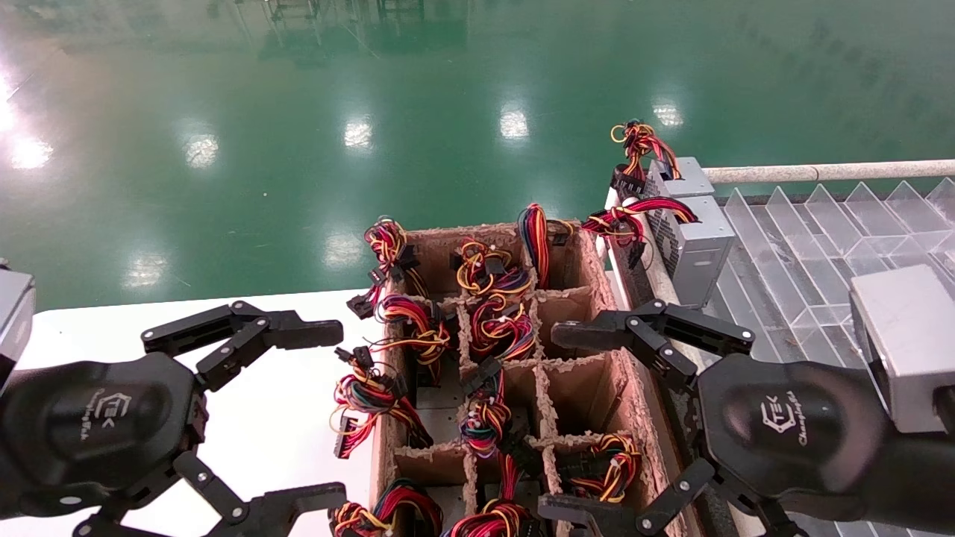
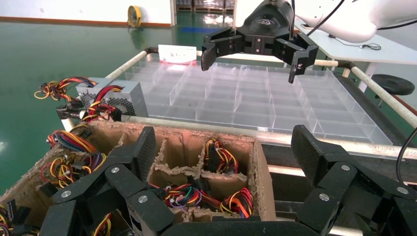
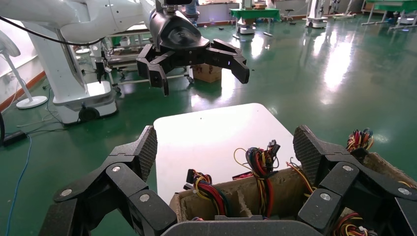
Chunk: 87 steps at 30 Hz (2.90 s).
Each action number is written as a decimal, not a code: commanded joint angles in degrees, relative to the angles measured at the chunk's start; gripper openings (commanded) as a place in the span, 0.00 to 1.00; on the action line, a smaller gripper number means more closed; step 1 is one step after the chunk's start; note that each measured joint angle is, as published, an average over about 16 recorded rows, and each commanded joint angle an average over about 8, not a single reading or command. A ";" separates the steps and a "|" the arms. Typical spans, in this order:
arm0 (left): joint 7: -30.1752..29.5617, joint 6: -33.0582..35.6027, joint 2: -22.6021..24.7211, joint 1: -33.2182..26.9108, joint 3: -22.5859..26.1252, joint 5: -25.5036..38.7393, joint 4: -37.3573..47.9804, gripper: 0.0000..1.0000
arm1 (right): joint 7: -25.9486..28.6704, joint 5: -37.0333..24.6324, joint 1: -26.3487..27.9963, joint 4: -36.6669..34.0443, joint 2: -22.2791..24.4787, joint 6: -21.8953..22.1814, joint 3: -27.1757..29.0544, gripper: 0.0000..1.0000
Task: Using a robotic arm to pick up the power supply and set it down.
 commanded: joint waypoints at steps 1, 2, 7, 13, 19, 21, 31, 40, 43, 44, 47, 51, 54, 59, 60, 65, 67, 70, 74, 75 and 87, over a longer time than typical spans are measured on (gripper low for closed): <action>0.00 0.00 0.00 0.00 0.00 0.00 0.00 1.00 | -0.01 -0.01 0.01 -0.01 0.00 0.00 0.00 1.00; 0.00 0.00 0.00 0.00 0.00 0.00 0.00 1.00 | -0.01 -0.01 0.01 -0.01 0.00 0.00 0.00 1.00; 0.00 0.00 0.00 0.00 0.00 0.00 0.00 1.00 | -0.02 -0.01 0.02 -0.02 0.00 0.00 0.00 1.00; 0.00 0.00 0.00 0.00 0.00 0.00 0.00 1.00 | -0.02 -0.01 0.02 -0.02 0.00 0.00 0.00 1.00; 0.00 0.00 0.00 0.00 0.00 0.00 0.00 1.00 | -0.02 -0.01 0.02 -0.02 0.00 0.00 0.00 1.00; 0.00 0.00 0.00 0.00 0.00 0.00 0.00 1.00 | -0.02 -0.01 0.02 -0.02 0.00 0.00 0.00 1.00; 0.00 0.00 0.00 0.00 0.00 0.00 0.00 1.00 | -0.02 -0.01 0.02 -0.02 0.00 0.00 0.00 1.00; 0.00 0.00 0.00 0.00 0.00 0.00 0.01 1.00 | -0.02 -0.01 0.02 -0.02 0.00 0.00 0.00 1.00; 0.00 0.00 0.00 0.00 0.00 0.00 0.01 1.00 | -0.02 -0.01 0.02 -0.02 0.00 0.00 0.00 1.00; 0.00 0.00 0.00 0.00 0.00 0.00 0.01 1.00 | -0.02 -0.01 0.02 -0.02 0.00 0.00 0.00 1.00; 0.00 0.00 0.00 0.00 0.00 0.00 0.01 1.00 | -0.02 -0.01 0.02 -0.02 0.00 0.00 0.00 1.00; 0.00 0.00 0.00 0.00 0.00 0.00 0.01 1.00 | -0.02 -0.01 0.02 -0.02 0.00 0.00 0.00 1.00; 0.00 0.00 0.00 0.00 0.00 0.00 0.01 1.00 | -0.02 -0.01 0.02 -0.02 0.00 0.00 0.00 1.00; 0.00 0.00 0.00 0.00 0.00 0.00 0.01 1.00 | -0.02 -0.01 0.02 -0.02 0.00 0.00 0.00 1.00; 0.00 0.00 0.00 0.00 0.00 0.00 0.01 1.00 | -0.02 -0.01 0.02 -0.02 0.00 0.00 0.00 1.00; 0.00 0.00 0.00 0.00 0.00 0.00 0.01 1.00 | -0.02 -0.01 0.02 -0.02 0.00 0.00 0.00 1.00; 0.00 0.00 0.00 0.00 0.00 0.00 0.01 1.00 | -0.02 -0.01 0.02 -0.02 0.00 0.00 0.00 1.00; 0.00 0.00 0.00 0.00 0.00 0.00 0.01 1.00 | -0.02 -0.01 0.02 -0.02 0.00 0.00 0.00 1.00; 0.00 0.00 0.00 0.00 0.00 0.00 0.01 1.00 | -0.02 -0.01 0.02 -0.02 0.00 0.00 0.00 1.00; 0.00 0.00 0.00 0.00 0.00 0.00 0.01 1.00 | -0.02 -0.01 0.02 -0.02 0.00 0.00 0.00 1.00; 0.00 0.00 0.00 0.00 0.00 0.00 0.01 1.00 | -0.02 -0.01 0.02 -0.02 0.00 0.00 0.00 1.00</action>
